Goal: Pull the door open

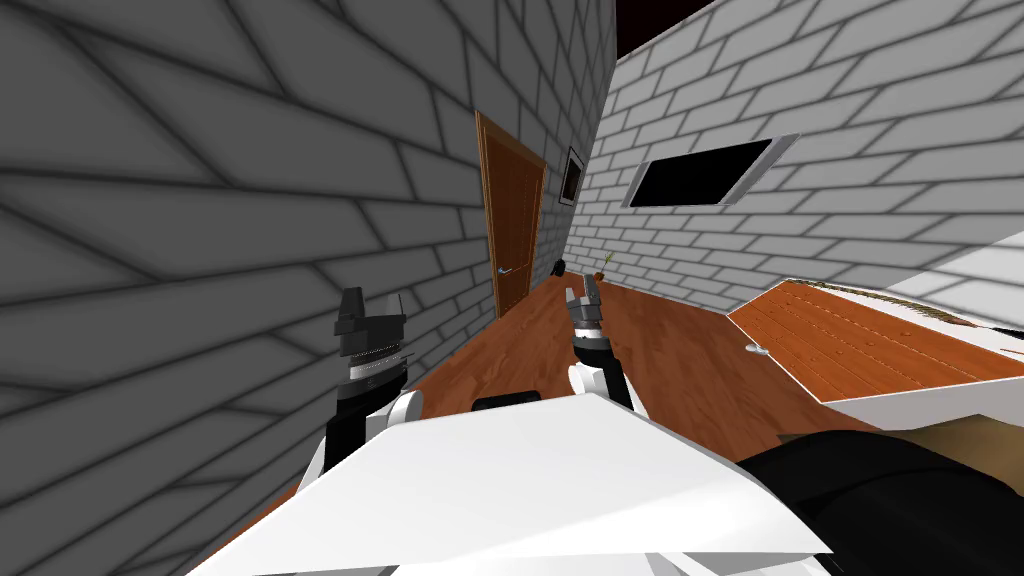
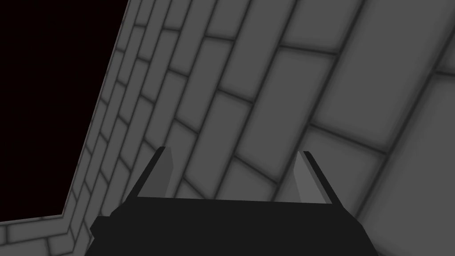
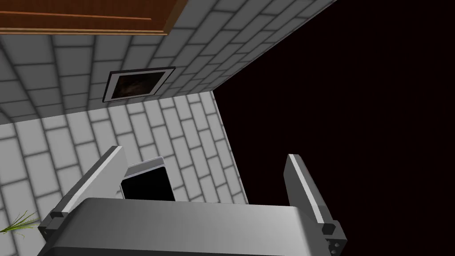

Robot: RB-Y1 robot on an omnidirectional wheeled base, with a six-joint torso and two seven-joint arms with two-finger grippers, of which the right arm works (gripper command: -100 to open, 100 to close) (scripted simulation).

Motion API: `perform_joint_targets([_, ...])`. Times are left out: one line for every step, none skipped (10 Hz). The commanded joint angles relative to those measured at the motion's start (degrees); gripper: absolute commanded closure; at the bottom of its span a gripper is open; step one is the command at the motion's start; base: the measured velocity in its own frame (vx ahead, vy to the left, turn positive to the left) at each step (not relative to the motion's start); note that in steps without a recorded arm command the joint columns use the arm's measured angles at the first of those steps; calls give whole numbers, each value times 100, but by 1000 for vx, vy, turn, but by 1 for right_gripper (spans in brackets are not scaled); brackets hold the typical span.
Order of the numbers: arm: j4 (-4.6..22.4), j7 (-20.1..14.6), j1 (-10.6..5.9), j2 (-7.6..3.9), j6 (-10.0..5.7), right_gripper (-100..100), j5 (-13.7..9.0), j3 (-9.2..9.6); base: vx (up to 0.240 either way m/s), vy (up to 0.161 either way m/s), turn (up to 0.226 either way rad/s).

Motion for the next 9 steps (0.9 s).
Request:
perform_joint_targets([172,-44,-54,-45,-58,-100,3,2,0,5,84])
perform_joint_targets([297,-76,-93,-75,-100,-100,6,3,103,-12,105])
perform_joint_targets([424,-109,-133,-106,-143,-100,8,4,140,-20,80])
perform_joint_targets([563,-144,-177,-138,-189,-100,11,6,133,-31,82])
perform_joint_targets([654,-168,-206,-158,-220,-100,13,7,115,-42,80])
perform_joint_targets([746,-191,-234,-178,-250,-100,15,8,93,-33,63])
perform_joint_targets([837,-215,-263,-198,-281,-100,17,9,72,-26,53])
perform_joint_targets([1020,-262,-320,-238,-343,-100,20,11,97,-24,98])
perform_joint_targets([1132,-290,-356,-261,-380,-100,22,12,110,-21,102])
